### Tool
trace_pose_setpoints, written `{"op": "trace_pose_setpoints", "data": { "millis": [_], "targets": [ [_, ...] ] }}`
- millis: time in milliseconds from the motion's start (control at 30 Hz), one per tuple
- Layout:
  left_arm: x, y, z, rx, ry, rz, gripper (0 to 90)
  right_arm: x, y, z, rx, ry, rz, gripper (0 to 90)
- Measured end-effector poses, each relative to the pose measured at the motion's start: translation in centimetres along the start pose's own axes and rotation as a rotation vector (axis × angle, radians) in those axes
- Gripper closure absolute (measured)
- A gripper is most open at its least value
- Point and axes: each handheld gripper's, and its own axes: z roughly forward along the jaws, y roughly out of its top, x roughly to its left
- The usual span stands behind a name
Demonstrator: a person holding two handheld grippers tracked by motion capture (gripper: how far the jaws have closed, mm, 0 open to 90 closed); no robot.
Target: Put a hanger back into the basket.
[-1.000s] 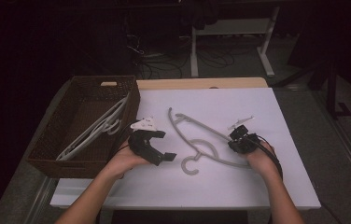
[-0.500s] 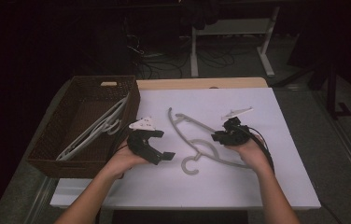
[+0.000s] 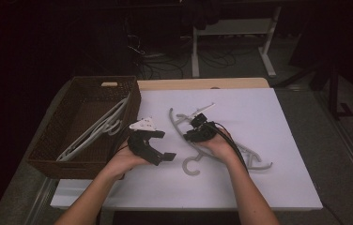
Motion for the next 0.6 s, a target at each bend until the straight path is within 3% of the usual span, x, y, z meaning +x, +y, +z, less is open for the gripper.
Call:
{"op": "trace_pose_setpoints", "data": {
  "millis": [200, 367, 500, 600],
  "targets": [
    [0.0, 0.0, 0.0, -0.001, 0.0, 0.0, 0.0, 0.2, 0.3, 1.9, 0.06, -0.032, -0.012, 72.5],
    [0.0, 0.0, 0.0, 0.001, 0.0, 0.0, 0.0, 0.1, -0.1, 2.2, 0.06, -0.031, -0.011, 78.1],
    [-0.1, 0.0, 0.1, 0.003, 0.0, 0.001, 0.0, 0.4, -0.4, 2.0, 0.056, -0.009, -0.019, 78.6],
    [0.0, 0.0, -0.1, 0.0, 0.002, -0.002, 0.0, 1.2, -1.4, 1.4, 0.056, 0.029, -0.056, 79.2]
  ]
}}
